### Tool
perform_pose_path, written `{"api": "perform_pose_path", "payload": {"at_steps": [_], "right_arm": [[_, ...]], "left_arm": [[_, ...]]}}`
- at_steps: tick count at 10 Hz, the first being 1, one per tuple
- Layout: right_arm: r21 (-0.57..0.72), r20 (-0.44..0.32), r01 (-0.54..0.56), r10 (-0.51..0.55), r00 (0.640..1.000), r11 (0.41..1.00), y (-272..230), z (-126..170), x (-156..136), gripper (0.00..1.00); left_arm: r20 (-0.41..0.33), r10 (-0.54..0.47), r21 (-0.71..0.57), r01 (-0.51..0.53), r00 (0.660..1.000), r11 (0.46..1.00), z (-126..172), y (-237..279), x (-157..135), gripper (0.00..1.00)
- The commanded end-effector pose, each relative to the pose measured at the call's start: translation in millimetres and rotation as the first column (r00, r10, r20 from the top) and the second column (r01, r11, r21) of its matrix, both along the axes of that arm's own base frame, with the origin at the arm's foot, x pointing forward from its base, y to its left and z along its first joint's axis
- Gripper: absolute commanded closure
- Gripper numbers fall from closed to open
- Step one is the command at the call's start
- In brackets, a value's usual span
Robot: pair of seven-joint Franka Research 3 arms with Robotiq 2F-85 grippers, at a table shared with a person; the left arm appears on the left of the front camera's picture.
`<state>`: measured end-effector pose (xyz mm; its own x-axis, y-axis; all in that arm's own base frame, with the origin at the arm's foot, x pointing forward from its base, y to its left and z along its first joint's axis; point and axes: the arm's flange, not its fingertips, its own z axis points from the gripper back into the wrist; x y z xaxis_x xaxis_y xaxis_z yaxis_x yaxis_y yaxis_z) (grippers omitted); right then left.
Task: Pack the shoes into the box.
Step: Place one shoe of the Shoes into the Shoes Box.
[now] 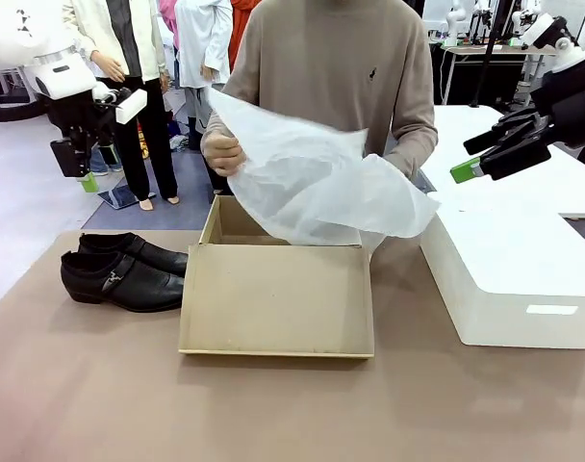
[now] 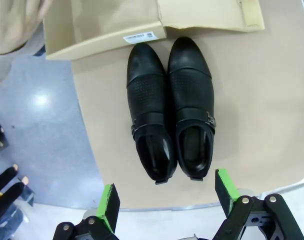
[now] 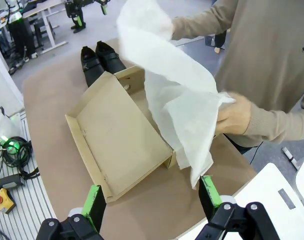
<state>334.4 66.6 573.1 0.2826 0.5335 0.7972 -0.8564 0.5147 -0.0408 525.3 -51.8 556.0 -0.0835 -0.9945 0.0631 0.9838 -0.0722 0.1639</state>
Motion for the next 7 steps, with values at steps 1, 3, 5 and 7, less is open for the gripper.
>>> {"api": "perform_pose_path", "payload": {"at_steps": [1,3,5,7], "right_arm": [[0.013,0.011,-0.022,0.022,1.000,1.000,0,-1,3,0.00],[0.013,0.011,-0.022,0.022,1.000,1.000,0,-1,3,0.00],[0.013,0.011,-0.022,0.022,1.000,1.000,0,-1,3,0.00],[0.013,0.011,-0.022,0.022,1.000,1.000,0,-1,3,0.00]], "left_arm": [[0.012,0.003,-0.010,-0.003,1.000,1.000,1,3,-3,0.00],[0.002,0.000,0.000,0.000,1.000,1.000,1,0,0,0.00],[-0.065,0.017,-0.014,-0.018,0.998,1.000,-11,8,12,0.00],[-0.101,0.038,-0.018,-0.040,0.994,0.999,-21,15,28,0.00]]}}
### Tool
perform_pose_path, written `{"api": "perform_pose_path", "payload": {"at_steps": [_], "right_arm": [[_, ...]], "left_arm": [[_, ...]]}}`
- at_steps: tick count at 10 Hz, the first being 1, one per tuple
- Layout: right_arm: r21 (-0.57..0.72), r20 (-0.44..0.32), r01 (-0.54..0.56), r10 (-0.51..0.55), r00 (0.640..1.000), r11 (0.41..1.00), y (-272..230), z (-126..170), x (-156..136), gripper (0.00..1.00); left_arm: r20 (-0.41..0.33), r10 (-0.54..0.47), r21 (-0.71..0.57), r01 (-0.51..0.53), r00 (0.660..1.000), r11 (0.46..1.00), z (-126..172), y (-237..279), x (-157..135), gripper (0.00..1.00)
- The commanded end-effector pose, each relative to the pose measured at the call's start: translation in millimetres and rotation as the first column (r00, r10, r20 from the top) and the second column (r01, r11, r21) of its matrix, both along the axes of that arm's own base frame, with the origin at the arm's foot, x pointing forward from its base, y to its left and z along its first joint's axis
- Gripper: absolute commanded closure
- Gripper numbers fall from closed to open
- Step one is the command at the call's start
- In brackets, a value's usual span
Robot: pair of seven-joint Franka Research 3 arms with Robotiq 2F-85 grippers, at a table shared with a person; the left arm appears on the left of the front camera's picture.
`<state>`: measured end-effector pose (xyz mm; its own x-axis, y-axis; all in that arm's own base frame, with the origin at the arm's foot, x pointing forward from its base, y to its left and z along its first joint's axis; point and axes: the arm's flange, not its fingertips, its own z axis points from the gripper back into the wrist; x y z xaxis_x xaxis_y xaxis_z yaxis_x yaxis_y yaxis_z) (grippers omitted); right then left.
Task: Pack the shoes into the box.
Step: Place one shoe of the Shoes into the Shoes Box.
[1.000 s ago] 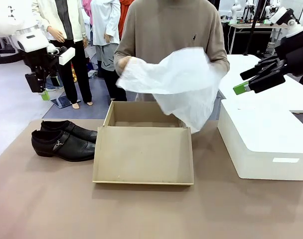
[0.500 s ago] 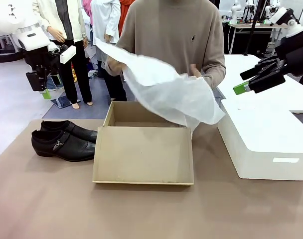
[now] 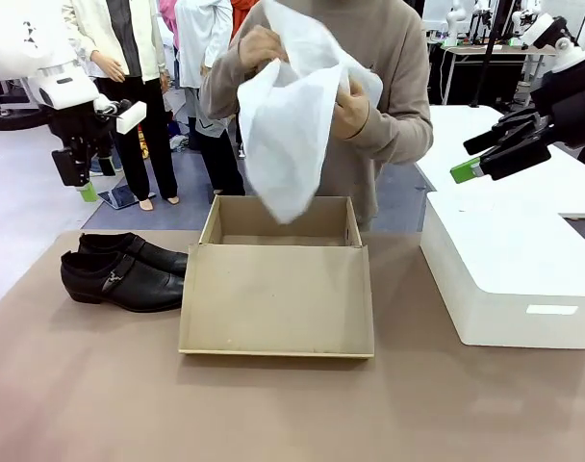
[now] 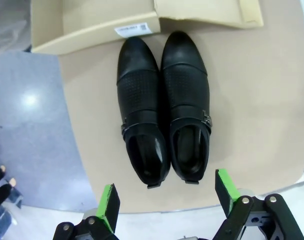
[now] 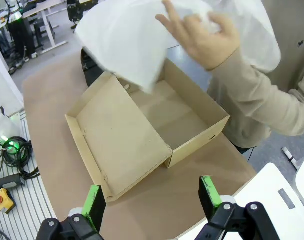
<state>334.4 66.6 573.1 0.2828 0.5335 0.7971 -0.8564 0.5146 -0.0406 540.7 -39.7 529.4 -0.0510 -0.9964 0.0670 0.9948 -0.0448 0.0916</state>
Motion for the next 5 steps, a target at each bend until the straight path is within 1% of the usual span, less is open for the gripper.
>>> {"api": "perform_pose_path", "payload": {"at_steps": [1,3,4,5], "right_arm": [[0.013,0.011,-0.022,0.022,1.000,1.000,0,-1,3,0.00],[0.013,0.011,-0.022,0.022,1.000,1.000,0,-1,3,0.00],[0.013,0.011,-0.022,0.022,1.000,1.000,0,-1,3,0.00],[0.013,0.011,-0.022,0.022,1.000,1.000,0,-1,3,0.00]], "left_arm": [[-0.037,0.038,-0.027,-0.039,0.999,0.999,-2,8,21,0.00],[-0.060,0.066,-0.049,-0.069,0.996,0.996,-22,15,39,0.00],[-0.062,0.061,-0.045,-0.064,0.996,0.997,-30,17,47,0.00],[-0.050,0.056,-0.038,-0.058,0.997,0.998,-38,19,55,0.00]]}}
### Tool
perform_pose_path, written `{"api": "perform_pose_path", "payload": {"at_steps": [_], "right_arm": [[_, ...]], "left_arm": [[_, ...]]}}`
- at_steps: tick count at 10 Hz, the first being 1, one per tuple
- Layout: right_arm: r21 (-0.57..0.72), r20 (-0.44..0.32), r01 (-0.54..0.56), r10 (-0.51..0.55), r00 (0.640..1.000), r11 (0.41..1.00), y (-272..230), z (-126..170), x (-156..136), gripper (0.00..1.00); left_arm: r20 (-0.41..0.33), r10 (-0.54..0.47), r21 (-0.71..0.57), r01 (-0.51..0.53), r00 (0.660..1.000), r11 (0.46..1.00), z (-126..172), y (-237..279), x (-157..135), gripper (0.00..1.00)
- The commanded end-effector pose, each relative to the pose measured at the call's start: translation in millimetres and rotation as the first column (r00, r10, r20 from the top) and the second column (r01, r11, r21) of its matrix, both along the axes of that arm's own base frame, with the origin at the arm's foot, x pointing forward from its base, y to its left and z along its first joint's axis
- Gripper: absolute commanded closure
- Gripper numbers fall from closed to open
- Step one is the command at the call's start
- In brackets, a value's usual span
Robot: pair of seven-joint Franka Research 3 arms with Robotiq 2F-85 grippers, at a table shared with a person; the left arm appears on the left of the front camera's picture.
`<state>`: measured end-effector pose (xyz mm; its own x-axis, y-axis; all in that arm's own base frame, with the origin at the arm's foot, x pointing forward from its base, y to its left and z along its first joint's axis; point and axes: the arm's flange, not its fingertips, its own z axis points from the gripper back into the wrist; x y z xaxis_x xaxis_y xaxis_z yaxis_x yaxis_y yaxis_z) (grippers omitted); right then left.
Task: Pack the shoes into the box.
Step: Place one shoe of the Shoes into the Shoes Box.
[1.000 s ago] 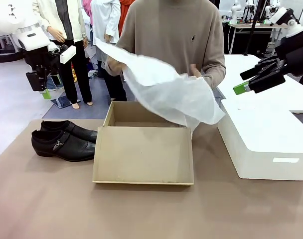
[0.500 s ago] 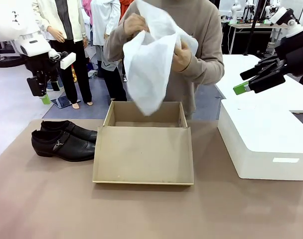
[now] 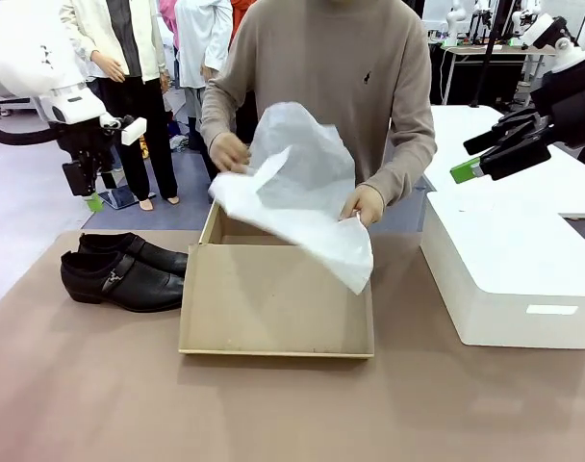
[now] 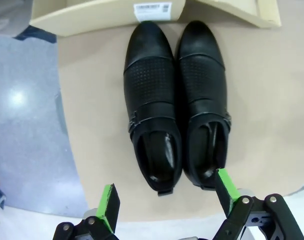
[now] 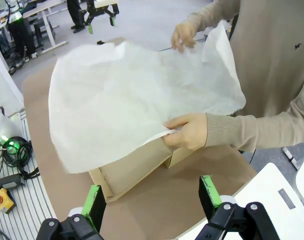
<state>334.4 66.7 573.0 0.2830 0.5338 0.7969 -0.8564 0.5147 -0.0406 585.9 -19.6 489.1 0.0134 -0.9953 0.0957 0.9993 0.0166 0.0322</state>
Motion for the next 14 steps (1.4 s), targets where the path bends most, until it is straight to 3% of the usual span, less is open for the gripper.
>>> {"api": "perform_pose_path", "payload": {"at_steps": [1,4,6,9,10,14], "right_arm": [[0.014,0.011,-0.022,0.022,1.000,1.000,0,-1,3,0.00],[0.014,0.011,-0.022,0.022,1.000,1.000,0,-1,3,0.00],[0.014,0.011,-0.022,0.022,1.000,1.000,0,-1,3,0.00],[0.014,0.011,-0.022,0.022,1.000,1.000,0,-1,3,0.00],[0.014,0.011,-0.022,0.022,1.000,1.000,0,-1,3,0.00],[0.014,0.011,-0.022,0.022,1.000,1.000,0,-1,3,0.00]], "left_arm": [[0.025,0.000,0.013,0.000,1.000,1.000,-5,2,19,0.00],[0.009,-0.022,0.044,0.021,1.000,0.999,-25,6,31,0.00],[-0.017,0.046,0.044,-0.045,0.999,0.998,-35,12,36,0.00],[-0.099,0.039,0.028,-0.036,0.994,0.999,-43,14,36,0.00],[-0.038,0.035,0.030,-0.033,0.999,0.999,-47,16,32,0.00],[-0.038,0.035,0.030,-0.033,0.999,0.999,-47,16,32,0.00]]}}
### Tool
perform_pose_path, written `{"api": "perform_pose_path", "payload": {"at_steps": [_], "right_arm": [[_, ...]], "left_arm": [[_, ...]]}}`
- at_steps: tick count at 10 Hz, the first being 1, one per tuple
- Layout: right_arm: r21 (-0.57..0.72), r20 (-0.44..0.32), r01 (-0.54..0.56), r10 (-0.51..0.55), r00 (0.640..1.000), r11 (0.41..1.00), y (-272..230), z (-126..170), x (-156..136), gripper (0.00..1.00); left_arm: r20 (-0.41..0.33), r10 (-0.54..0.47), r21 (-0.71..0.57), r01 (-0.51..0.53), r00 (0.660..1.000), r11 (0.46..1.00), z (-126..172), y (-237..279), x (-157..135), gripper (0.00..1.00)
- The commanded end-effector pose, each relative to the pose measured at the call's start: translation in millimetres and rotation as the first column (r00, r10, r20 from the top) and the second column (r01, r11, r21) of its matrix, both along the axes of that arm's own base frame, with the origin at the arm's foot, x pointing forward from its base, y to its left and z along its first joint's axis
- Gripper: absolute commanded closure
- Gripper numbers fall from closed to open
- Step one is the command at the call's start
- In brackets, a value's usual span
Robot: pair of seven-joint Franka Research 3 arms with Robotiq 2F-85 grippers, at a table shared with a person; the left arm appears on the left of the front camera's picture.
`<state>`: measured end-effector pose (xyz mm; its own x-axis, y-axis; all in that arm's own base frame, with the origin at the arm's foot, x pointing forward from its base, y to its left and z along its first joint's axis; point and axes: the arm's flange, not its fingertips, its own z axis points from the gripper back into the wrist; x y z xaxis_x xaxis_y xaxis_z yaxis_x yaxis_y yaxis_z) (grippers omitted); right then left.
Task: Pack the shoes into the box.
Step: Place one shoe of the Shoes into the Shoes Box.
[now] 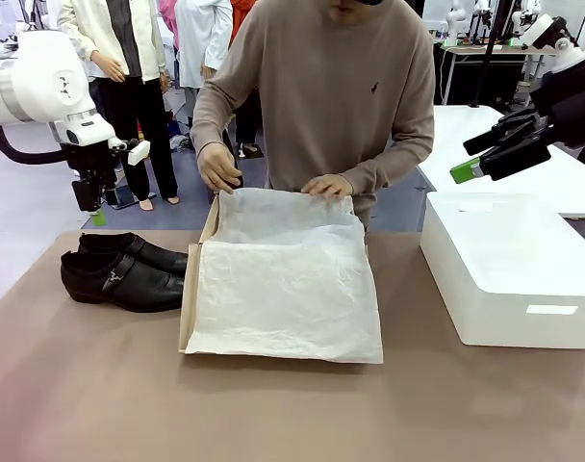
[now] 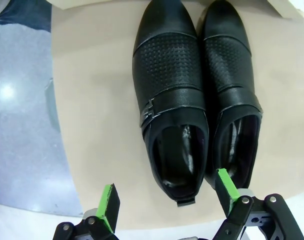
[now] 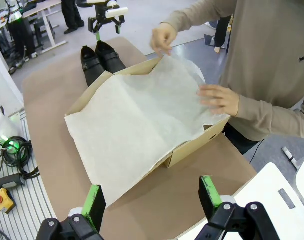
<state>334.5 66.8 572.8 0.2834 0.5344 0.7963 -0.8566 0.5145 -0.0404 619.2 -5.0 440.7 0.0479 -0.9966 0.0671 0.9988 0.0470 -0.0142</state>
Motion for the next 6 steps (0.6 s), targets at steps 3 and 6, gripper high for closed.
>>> {"api": "perform_pose_path", "payload": {"at_steps": [3,6], "right_arm": [[0.014,0.012,-0.022,0.022,1.000,1.000,0,0,3,0.00],[0.014,0.012,-0.022,0.022,1.000,1.000,0,0,3,0.00]], "left_arm": [[0.009,0.003,0.002,-0.003,1.000,1.000,1,2,-1,0.00],[0.011,0.010,0.017,-0.011,1.000,1.000,-12,0,5,0.00]]}}
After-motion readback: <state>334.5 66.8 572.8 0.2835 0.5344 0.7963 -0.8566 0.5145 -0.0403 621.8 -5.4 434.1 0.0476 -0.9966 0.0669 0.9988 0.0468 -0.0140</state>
